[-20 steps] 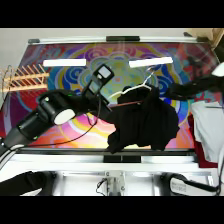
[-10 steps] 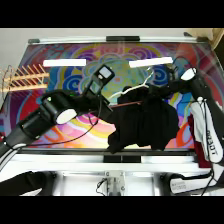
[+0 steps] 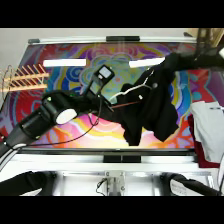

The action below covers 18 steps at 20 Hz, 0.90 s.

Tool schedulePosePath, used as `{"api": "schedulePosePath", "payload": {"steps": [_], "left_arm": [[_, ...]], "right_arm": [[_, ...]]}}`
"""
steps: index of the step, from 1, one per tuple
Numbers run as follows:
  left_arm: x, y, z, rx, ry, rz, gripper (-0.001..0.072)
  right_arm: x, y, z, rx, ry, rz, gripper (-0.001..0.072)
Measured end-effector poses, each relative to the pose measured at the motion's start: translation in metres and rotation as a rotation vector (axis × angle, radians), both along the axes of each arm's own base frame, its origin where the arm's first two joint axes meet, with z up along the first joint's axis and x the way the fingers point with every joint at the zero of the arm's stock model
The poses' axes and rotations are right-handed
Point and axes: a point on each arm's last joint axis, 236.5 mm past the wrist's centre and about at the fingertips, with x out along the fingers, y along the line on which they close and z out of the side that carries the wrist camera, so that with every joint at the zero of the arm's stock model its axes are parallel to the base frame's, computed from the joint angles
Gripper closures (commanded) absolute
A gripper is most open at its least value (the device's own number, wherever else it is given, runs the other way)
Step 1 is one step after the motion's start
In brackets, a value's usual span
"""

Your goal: Fold the shirts.

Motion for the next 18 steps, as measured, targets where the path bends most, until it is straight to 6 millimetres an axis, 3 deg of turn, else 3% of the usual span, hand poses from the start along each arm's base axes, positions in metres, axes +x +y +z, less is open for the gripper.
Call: {"api": "schedulePosePath", "payload": {"steps": [2, 4, 8, 12, 18], "left_arm": [[-0.003, 0.001, -0.005, 0.011, 0.024, 0.000, 0.0648], [-0.010, 0.007, -0.019, 0.057, 0.073, 0.000, 0.0648], [-0.033, 0.020, -0.069, 0.217, 0.223, -0.054, 0.0647], [-0.057, 0.017, -0.118, 0.317, 0.372, -0.154, 0.0646], [-0.058, 0.006, -0.168, 0.355, 0.448, -0.190, 0.0649]], "right_arm": [[-0.011, 0.001, 0.012, -0.007, 0.005, 0.011, 0.0640], [-0.023, 0.002, 0.011, -0.017, 0.041, 0.028, 0.0640], [-0.037, 0.001, 0.004, -0.041, 0.099, 0.048, 0.0640], [-0.045, 0.000, 0.000, -0.054, 0.132, 0.059, 0.0639], [-0.056, -0.004, -0.008, -0.081, 0.181, 0.072, 0.0640]]}}
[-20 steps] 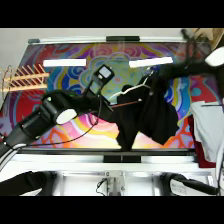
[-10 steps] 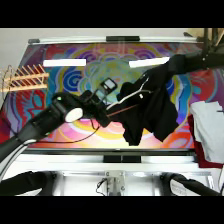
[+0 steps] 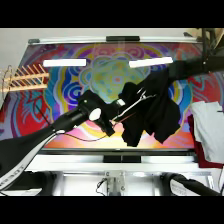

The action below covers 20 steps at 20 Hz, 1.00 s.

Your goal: Fold the shirts.

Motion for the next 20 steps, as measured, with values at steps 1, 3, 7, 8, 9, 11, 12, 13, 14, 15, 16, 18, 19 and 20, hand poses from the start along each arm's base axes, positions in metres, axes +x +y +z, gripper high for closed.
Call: {"api": "schedulePosePath", "payload": {"steps": [1, 3, 7, 8, 9, 11, 12, 13, 14, 15, 16, 18, 19, 20], "left_arm": [[0.001, -0.001, -0.005, 0.000, 0.004, 0.000, 0.0650], [0.007, -0.005, -0.005, -0.018, -0.016, 0.005, 0.0650], [0.036, -0.013, 0.037, -0.116, -0.174, 0.017, 0.0650], [0.041, -0.011, 0.052, -0.136, -0.211, 0.021, 0.0650], [0.044, -0.010, 0.066, -0.158, -0.241, 0.026, 0.0650], [0.048, -0.006, 0.093, -0.195, -0.297, 0.025, 0.0650], [0.047, -0.005, 0.103, -0.208, -0.316, 0.017, 0.0650], [0.045, -0.004, 0.112, -0.218, -0.332, 0.002, 0.0650], [0.041, -0.005, 0.120, -0.228, -0.345, -0.019, 0.0650], [0.037, -0.007, 0.125, -0.237, -0.353, -0.038, 0.0650], [0.032, -0.009, 0.129, -0.244, -0.355, -0.057, 0.0650], [0.027, -0.017, 0.135, -0.270, -0.367, -0.075, 0.0650], [0.027, -0.022, 0.140, -0.294, -0.378, -0.073, 0.0650], [0.028, -0.029, 0.145, -0.326, -0.393, -0.066, 0.0650]], "right_arm": [[-0.001, 0.000, -0.001, -0.003, 0.004, 0.001, 0.0639], [-0.002, -0.001, -0.002, -0.006, 0.011, 0.003, 0.0639], [-0.008, -0.002, 0.002, -0.013, 0.010, 0.008, 0.0640], [-0.009, -0.002, 0.007, -0.017, -0.002, 0.008, 0.0639], [-0.011, -0.002, 0.014, -0.019, -0.021, 0.007, 0.0639], [-0.015, -0.003, 0.033, -0.029, -0.075, 0.009, 0.0640], [-0.018, -0.004, 0.046, -0.036, -0.113, 0.012, 0.0640], [-0.020, -0.004, 0.058, -0.043, -0.151, 0.016, 0.0640], [-0.021, -0.005, 0.073, -0.052, -0.195, 0.019, 0.0640], [-0.022, -0.006, 0.086, -0.059, -0.236, 0.020, 0.0640], [-0.024, -0.006, 0.099, -0.063, -0.275, 0.020, 0.0640], [-0.028, -0.002, 0.118, -0.050, -0.327, 0.028, 0.0640], [-0.031, 0.002, 0.126, -0.032, -0.343, 0.040, 0.0640], [-0.034, 0.007, 0.131, -0.014, -0.355, 0.052, 0.0640]]}}
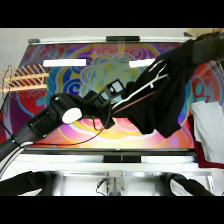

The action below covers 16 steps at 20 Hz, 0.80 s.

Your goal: Fold the shirts.

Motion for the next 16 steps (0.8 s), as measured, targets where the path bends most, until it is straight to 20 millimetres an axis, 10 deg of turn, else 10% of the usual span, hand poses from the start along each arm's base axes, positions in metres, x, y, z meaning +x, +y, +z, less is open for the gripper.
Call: {"api": "schedulePosePath", "payload": {"steps": [16], "left_arm": [[0.039, -0.048, 0.038, -0.354, -0.018, 0.188, 0.0650]], "right_arm": [[-0.031, 0.047, 0.026, 0.178, 0.024, 0.159, 0.0638]]}}
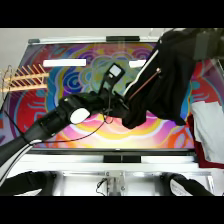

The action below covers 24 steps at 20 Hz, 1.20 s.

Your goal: Fold the shirts.

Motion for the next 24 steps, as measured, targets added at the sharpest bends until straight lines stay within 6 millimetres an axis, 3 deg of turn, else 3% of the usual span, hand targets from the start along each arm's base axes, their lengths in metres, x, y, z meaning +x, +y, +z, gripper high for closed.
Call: {"api": "schedulePosePath", "payload": {"steps": [1, 2, 3, 4, 6, 9, 12, 14, 16, 19, 21, 24], "left_arm": [[0.001, -0.001, 0.001, -0.010, 0.001, 0.006, 0.0650], [0.002, -0.001, 0.002, -0.017, 0.002, 0.010, 0.0650], [0.002, -0.002, 0.003, -0.023, 0.004, 0.014, 0.0650], [0.002, -0.002, 0.003, -0.026, 0.007, 0.017, 0.0650], [0.003, -0.002, 0.003, -0.030, 0.009, 0.020, 0.0650], [0.003, 0.001, 0.000, -0.018, 0.019, 0.021, 0.0650], [0.003, 0.004, -0.001, -0.004, 0.019, 0.021, 0.0650], [0.003, 0.005, 0.000, 0.002, 0.010, 0.017, 0.0650], [0.003, 0.006, 0.002, 0.005, 0.002, 0.014, 0.0650], [0.002, 0.006, 0.002, 0.010, -0.002, 0.009, 0.0650], [0.002, 0.006, 0.002, 0.012, -0.005, 0.007, 0.0650], [0.001, 0.007, 0.004, 0.011, -0.007, 0.006, 0.0650]], "right_arm": [[-0.001, 0.001, 0.000, 0.006, 0.004, 0.006, 0.0622], [-0.003, 0.003, 0.001, 0.011, 0.009, 0.011, 0.0433], [-0.004, 0.004, 0.001, 0.017, 0.009, 0.017, 0.0136], [-0.005, 0.005, 0.001, 0.019, 0.012, 0.020, 0.0098], [-0.006, 0.003, -0.001, 0.009, 0.020, 0.015, 0.0099], [0.004, -0.019, -0.003, -0.060, -0.012, -0.089, 0.0099], [0.025, -0.069, -0.004, -0.149, -0.051, -0.291, 0.0102], [0.044, -0.116, -0.015, -0.173, -0.016, -0.431, 0.0104], [0.062, -0.161, -0.038, -0.145, 0.073, -0.533, 0.0224], [0.086, -0.209, -0.083, -0.138, 0.189, -0.567, 0.0222], [0.097, -0.216, -0.121, -0.239, 0.224, -0.432, 0.0222], [0.114, -0.196, -0.164, -0.453, 0.131, -0.067, 0.0222]]}}
